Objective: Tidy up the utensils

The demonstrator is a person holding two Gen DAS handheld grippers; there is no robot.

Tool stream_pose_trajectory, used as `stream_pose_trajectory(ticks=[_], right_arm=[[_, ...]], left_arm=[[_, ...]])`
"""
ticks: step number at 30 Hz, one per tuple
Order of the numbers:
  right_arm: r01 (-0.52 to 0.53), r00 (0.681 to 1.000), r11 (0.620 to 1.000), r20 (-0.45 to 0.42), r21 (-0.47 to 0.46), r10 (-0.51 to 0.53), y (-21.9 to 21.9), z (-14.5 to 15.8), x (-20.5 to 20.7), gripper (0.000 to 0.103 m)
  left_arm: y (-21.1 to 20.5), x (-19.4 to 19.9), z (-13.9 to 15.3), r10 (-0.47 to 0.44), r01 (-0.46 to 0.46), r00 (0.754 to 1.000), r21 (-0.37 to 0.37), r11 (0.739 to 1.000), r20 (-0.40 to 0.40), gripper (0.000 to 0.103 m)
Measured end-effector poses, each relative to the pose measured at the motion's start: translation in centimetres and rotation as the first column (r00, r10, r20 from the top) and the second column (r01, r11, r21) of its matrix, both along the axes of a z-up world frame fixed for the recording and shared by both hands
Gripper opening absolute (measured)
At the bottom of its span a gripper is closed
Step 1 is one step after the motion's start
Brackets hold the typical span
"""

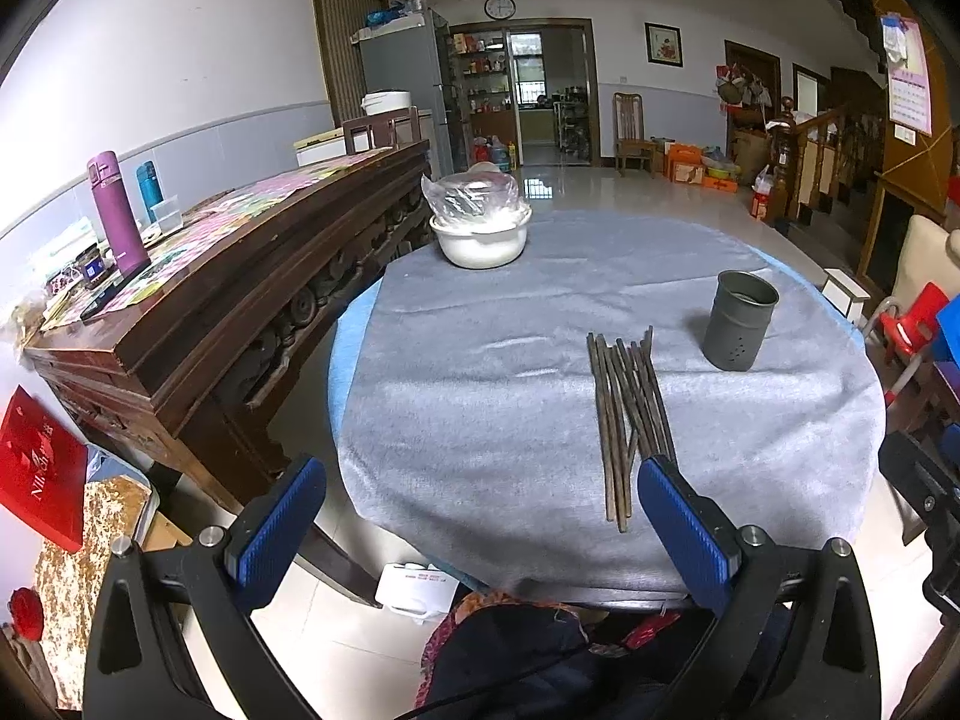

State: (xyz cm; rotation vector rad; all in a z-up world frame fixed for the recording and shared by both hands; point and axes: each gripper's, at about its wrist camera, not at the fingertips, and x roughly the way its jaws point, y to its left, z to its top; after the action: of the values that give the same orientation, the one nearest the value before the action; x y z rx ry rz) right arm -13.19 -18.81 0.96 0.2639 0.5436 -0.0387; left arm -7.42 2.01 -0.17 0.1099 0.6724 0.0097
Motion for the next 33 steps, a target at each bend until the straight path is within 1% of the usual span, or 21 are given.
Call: stream_pose_trajectory(ticks=[6, 8, 9, 12, 15, 17, 19, 22, 23, 25, 26, 27, 29, 30, 31, 32, 33], right_arm=[[-0.017, 0.999, 1.0, -0.027, -0.018, 0.017, 0.6, -0.1, 0.6, 0.103], [-0.029, 0.998, 0.999, -0.052, -0.034, 0.027, 0.7, -0.3, 1.3, 0.103], [-0.031, 0.998, 0.998, -0.064, -0.057, 0.027, 0.7, -0.5, 1.7, 0.103], [-0.039, 0.996, 0.997, -0.077, -0.067, 0.034, 0.7, -0.9, 2.5, 0.103], [-0.04, 0.993, 0.998, -0.11, -0.046, 0.035, -0.1, -1.4, 3.9, 0.103], [-0.042, 0.99, 0.999, -0.133, -0.023, 0.039, -0.8, -2.0, 5.3, 0.103], [-0.056, 0.987, 0.998, -0.152, 0.015, 0.058, -1.5, -2.7, 7.0, 0.103], [-0.087, 0.98, 0.991, -0.172, 0.101, 0.103, -2.5, -4.3, 10.4, 0.103], [-0.104, 0.974, 0.983, -0.185, 0.152, 0.131, -2.9, -5.0, 11.9, 0.1], [-0.13, 0.968, 0.972, -0.188, 0.195, 0.167, -3.1, -6.0, 14.1, 0.092], [-0.149, 0.958, 0.965, -0.212, 0.214, 0.195, -3.0, -6.8, 16.0, 0.079], [-0.164, 0.953, 0.961, -0.215, 0.223, 0.213, -2.8, -7.3, 17.2, 0.06], [-0.184, 0.934, 0.948, -0.255, 0.258, 0.251, -2.5, -9.1, 20.4, 0.04], [-0.184, 0.926, 0.943, -0.273, 0.277, 0.261, -2.4, -9.8, 21.5, 0.04], [-0.183, 0.916, 0.937, -0.294, 0.298, 0.272, -2.4, -10.8, 22.6, 0.04], [-0.179, 0.907, 0.93, -0.312, 0.321, 0.282, -2.3, -11.6, 23.4, 0.04], [-0.179, 0.9, 0.925, -0.324, 0.335, 0.291, -2.1, -12.3, 24.2, 0.04]], left_arm=[[-0.1, 0.4, -0.4, 0.0, 0.0, 1.0, 0.007, 1.0, -0.005, 0.103], [0.0, 0.7, -0.5, 0.005, -0.005, 1.0, 0.006, 1.0, -0.009, 0.103], [0.0, 0.9, -0.5, 0.007, -0.007, 1.0, 0.005, 1.0, -0.011, 0.103], [0.1, 1.6, -0.9, 0.012, -0.012, 1.0, -0.004, 1.0, -0.023, 0.103], [0.7, 3.4, -1.6, 0.018, -0.019, 0.998, -0.022, 1.0, -0.062, 0.103], [1.3, 4.7, -2.1, 0.02, -0.024, 0.996, -0.049, 0.999, -0.091, 0.103], [1.9, 6.2, -2.6, 0.024, -0.033, 0.992, -0.075, 0.997, -0.123, 0.103], [2.2, 8.9, -3.6, -0.015, -0.013, 0.98, -0.141, 0.99, -0.197, 0.103], [2.2, 9.8, -4.0, -0.03, -0.005, 0.975, -0.158, 0.987, -0.218, 0.103], [1.8, 11.6, -4.9, -0.062, 0.011, 0.963, -0.192, 0.981, -0.261, 0.101], [1.7, 12.5, -5.4, -0.087, 0.023, 0.955, -0.222, 0.975, -0.284, 0.095], [1.4, 13.2, -6.0, -0.107, 0.03, 0.946, -0.244, 0.969, -0.307, 0.092], [0.7, 14.8, -7.3, -0.148, 0.05, 0.924, -0.273, 0.961, -0.351, 0.075], [0.3, 15.5, -8.0, -0.174, 0.064, 0.912, -0.29, 0.955, -0.372, 0.072], [-0.1, 16.4, -8.9, -0.202, 0.073, 0.893, -0.314, 0.947, -0.402, 0.066], [-0.3, 16.9, -9.3, -0.219, 0.077, 0.882, -0.331, 0.941, -0.417, 0.062], [-0.6, 17.4, -9.9, -0.239, 0.085, 0.871, -0.349, 0.933, -0.429, 0.061]])
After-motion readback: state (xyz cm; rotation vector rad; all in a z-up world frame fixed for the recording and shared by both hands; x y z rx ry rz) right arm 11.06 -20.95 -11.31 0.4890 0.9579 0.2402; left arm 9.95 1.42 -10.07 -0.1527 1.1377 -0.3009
